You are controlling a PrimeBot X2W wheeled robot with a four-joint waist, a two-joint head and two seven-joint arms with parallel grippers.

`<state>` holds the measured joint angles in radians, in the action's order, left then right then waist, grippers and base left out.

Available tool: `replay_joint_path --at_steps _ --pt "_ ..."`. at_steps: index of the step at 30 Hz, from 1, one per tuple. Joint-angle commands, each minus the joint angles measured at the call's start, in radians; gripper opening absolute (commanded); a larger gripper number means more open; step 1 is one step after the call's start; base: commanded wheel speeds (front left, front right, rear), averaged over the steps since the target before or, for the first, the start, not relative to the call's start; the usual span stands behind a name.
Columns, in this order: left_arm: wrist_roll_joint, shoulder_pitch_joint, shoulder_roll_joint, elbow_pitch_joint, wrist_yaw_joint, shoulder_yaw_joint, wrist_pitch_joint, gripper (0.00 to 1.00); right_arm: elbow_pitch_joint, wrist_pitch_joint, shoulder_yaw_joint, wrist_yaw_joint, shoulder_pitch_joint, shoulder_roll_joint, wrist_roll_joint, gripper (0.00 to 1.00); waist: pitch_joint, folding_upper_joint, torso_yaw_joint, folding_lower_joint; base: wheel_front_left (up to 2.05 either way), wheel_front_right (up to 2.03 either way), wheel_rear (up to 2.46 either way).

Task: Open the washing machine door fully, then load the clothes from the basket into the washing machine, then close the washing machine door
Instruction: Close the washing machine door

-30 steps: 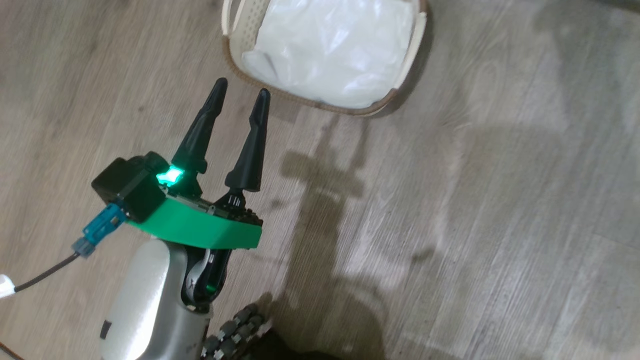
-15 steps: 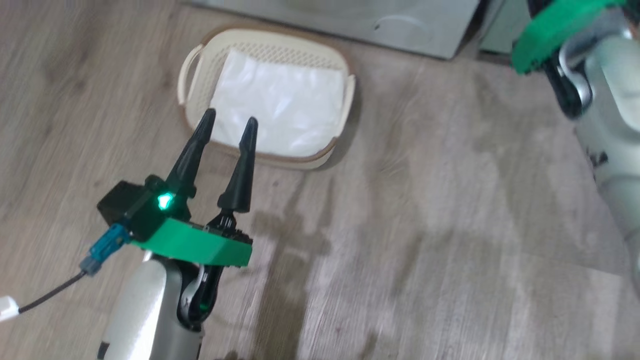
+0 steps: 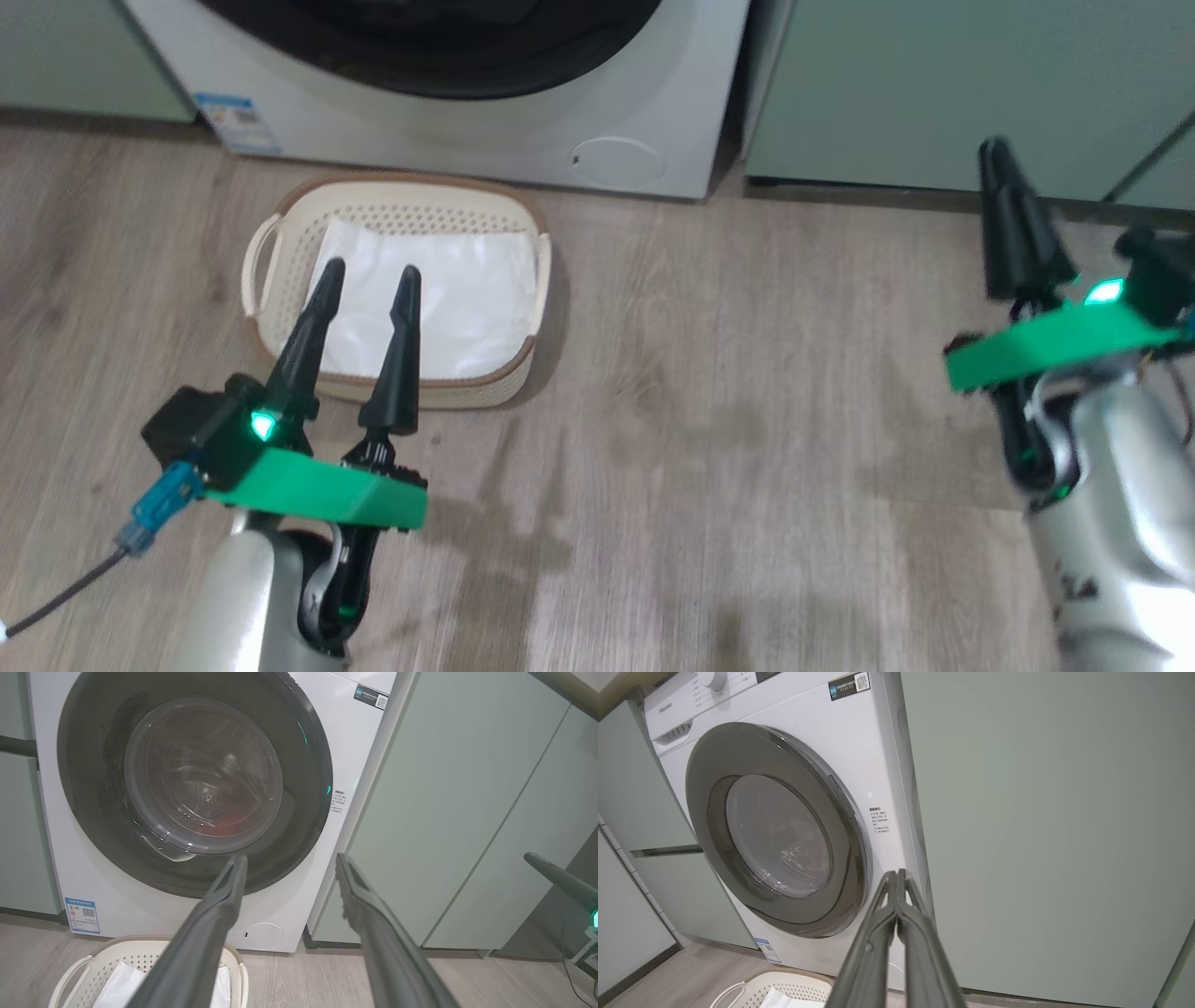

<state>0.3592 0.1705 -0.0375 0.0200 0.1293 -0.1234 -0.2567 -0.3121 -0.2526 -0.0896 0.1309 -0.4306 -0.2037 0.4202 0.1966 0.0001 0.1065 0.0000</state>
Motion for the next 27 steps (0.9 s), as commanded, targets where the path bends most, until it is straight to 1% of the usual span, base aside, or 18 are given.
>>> replay_joint_path --at_steps 1,5,12,14,17,21,25,26,27 --pt "-0.009 0.012 -0.013 -0.029 0.001 0.036 -0.005 1.0 0.062 -0.009 -0.004 0.0 0.003 0.019 -0.02 0.0 -0.027 -0.0001 -0.03 0.0 0.0 0.0 0.0" --pt "-0.008 -0.007 -0.013 -0.029 0.001 0.047 -0.005 1.0 0.152 -0.006 0.029 0.0 0.111 0.079 -0.054 0.0 -0.047 -0.0001 -0.049 0.0 0.0 0.0 0.0" --pt "-0.011 -0.056 -0.013 -0.008 0.001 0.052 -0.005 1.0 0.208 -0.001 0.085 0.0 0.256 0.124 -0.065 0.0 -0.09 -0.0001 -0.066 0.0 0.0 0.0 0.0" --pt "0.01 -0.07 -0.013 -0.001 0.001 0.064 -0.005 1.0 0.221 -0.003 0.089 0.0 0.289 0.132 -0.075 0.0 -0.099 -0.0001 -0.069 0.0 0.0 0.0 0.0" --pt "0.026 -0.087 -0.013 0.008 0.001 0.079 -0.005 1.0 0.23 -0.006 0.087 0.0 0.33 0.139 -0.124 0.0 -0.111 -0.0001 -0.074 0.0 0.0 0.0 0.0" --pt "0.021 -0.101 -0.013 0.022 0.001 0.083 -0.005 1.0 0.241 -0.008 0.096 0.0 0.369 0.149 -0.135 0.0 -0.121 -0.0001 -0.076 0.0 0.0 0.0 0.0" --pt "0.008 -0.113 -0.013 0.03 0.001 0.085 -0.005 1.0 0.26 -0.009 0.112 0.0 0.401 0.153 -0.118 0.0 -0.13 -0.0001 -0.078 0.0 0.0 0.0 0.0" --pt "-0.006 -0.116 -0.013 0.031 0.001 0.083 -0.005 1.0 0.266 -0.009 0.117 0.0 0.408 0.153 -0.112 0.22 -0.133 -0.0001 -0.079 0.0 0.0 0.0 0.0" --pt "-0.019 -0.119 -0.013 0.03 0.001 0.082 -0.005 1.0 0.275 -0.009 0.121 0.0 0.414 0.153 -0.128 0.61 -0.135 -0.0001 -0.079 0.0 0.0 0.0 0.0"
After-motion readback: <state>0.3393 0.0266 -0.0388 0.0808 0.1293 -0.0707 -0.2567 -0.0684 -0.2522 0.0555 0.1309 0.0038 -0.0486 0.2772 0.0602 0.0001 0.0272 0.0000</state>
